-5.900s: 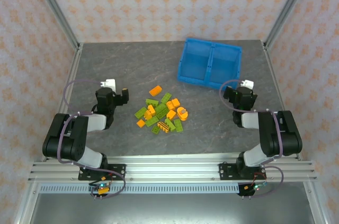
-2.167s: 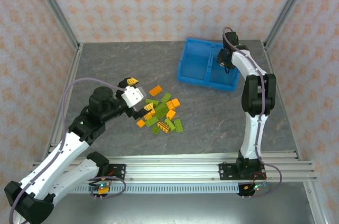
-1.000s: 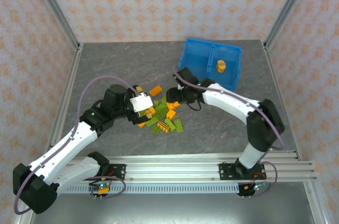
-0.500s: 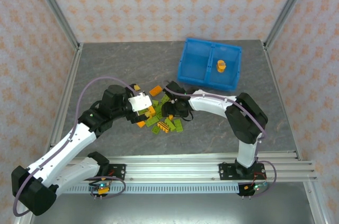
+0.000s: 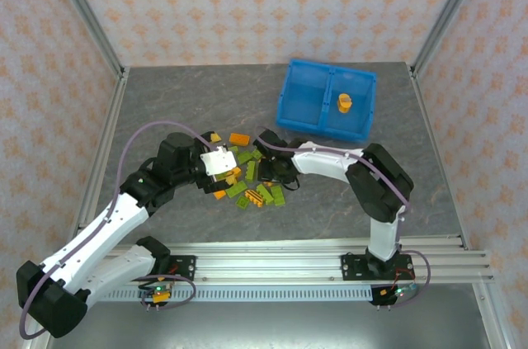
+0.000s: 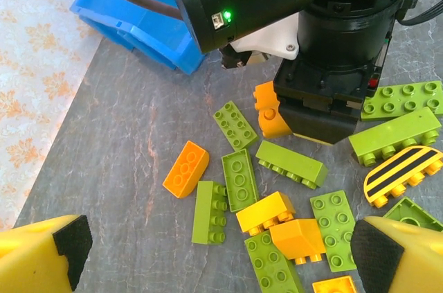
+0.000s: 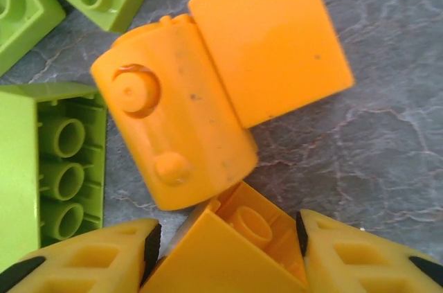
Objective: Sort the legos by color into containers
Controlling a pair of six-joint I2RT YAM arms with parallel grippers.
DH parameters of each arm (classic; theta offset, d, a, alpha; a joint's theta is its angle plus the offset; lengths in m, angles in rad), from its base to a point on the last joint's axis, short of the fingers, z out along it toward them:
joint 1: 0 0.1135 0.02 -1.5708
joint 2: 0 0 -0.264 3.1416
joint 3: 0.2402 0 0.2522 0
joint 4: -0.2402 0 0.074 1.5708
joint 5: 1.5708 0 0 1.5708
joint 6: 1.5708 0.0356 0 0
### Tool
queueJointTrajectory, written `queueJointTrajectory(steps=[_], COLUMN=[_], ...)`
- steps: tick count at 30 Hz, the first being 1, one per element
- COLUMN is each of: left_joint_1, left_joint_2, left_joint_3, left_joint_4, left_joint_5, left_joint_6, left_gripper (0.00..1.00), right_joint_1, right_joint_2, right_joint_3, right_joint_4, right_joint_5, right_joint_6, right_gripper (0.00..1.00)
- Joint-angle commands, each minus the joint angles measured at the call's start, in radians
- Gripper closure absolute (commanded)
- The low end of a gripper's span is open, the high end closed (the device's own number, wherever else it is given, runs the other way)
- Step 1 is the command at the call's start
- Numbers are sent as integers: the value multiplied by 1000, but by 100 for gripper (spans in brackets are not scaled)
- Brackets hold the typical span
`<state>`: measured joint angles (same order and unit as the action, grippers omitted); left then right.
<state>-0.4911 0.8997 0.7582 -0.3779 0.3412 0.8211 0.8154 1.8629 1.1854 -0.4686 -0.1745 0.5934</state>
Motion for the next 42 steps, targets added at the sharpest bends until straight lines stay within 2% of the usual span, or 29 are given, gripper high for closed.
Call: queueJointTrajectory(steps=[1, 4, 11, 15, 18, 20, 24, 30, 34, 42], left_joint_1=[-10, -10, -11, -11, -11, -10, -12, -17, -21, -37], left_joint_2=[-12, -10, -15, -28, -35, -40, -53, -54, -60, -43], left_joint_3=[-3, -3, 1, -3, -6, -6, -13, -13, -15, -14], left_joint_4=[7, 7, 6, 19, 24, 23, 44, 49, 55, 70], left_joint_5=[27, 35, 62, 65, 67, 63, 68, 73, 70, 81], left_joint_6=[18, 18, 17, 10, 6, 2, -8, -21, -25, -47], left_gripper=[0, 0, 0, 0, 0, 0, 0, 0, 0, 0], right_joint_1=[-1, -3, -46, -145, -214, -256, -368, -546, -636, -717], right_joint_2=[-28, -71, -247, -353, -377, -385, -407, -340, -233, 43], right_joint_3=[-44, -52, -56, -42, -6, 38, 54, 94, 146, 341], right_joint_4=[-42, -40, -45, -41, -55, -96, -53, 8, 31, -8], right_joint_5=[83, 104, 145, 126, 131, 176, 226, 228, 190, 102], right_joint_6=[24, 22, -3, -22, -61, -107, -179, -205, -208, -187], right_gripper=[58, 64, 66, 67, 68, 68, 69, 70, 70, 71])
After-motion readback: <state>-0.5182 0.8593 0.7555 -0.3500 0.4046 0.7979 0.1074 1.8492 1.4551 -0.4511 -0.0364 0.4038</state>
